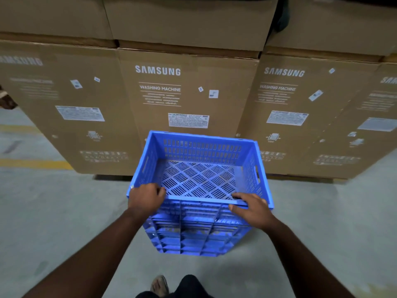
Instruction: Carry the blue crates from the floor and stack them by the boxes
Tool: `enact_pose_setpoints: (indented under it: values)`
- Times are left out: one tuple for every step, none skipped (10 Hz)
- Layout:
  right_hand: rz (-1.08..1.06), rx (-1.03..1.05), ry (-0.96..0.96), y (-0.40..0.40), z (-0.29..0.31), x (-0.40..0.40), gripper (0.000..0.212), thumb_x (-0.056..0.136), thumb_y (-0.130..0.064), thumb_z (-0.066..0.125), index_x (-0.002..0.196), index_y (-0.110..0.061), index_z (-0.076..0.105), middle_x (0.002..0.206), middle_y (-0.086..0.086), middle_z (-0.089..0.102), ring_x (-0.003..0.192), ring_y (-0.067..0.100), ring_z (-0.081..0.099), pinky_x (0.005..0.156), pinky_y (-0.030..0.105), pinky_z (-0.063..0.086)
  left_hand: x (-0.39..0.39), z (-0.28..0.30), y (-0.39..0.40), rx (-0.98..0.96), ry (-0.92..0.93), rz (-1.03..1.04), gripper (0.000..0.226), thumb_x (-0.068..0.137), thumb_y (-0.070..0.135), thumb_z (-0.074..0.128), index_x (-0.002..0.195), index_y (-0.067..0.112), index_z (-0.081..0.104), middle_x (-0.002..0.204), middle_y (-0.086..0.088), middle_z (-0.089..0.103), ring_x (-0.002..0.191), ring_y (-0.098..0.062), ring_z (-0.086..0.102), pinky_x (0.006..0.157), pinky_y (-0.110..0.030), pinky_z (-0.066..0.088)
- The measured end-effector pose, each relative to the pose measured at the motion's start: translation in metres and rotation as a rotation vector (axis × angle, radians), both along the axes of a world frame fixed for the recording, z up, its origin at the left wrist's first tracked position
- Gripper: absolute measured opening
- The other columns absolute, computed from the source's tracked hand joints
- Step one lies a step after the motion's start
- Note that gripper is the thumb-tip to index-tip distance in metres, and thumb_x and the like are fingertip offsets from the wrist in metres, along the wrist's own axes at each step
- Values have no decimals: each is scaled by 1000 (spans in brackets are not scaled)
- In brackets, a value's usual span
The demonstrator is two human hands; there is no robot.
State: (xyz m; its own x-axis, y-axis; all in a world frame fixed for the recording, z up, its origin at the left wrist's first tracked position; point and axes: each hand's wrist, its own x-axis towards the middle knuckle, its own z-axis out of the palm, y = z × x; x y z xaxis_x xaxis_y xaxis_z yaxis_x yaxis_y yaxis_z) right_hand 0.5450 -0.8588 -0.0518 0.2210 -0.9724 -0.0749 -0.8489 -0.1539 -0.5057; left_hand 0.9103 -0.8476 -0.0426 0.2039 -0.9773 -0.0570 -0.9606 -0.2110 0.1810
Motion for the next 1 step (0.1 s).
enact_pose_setpoints:
  values:
    - [-78,-1,-307,-27,22,20,36,89,-33,73,122,-21,68,117,-7,68,114,10,61,102,32,47,-1,28,-20,-80,102,26,34,89,44,48,84,16,67,89,-11,72,89,-35,66,72,-37,51]
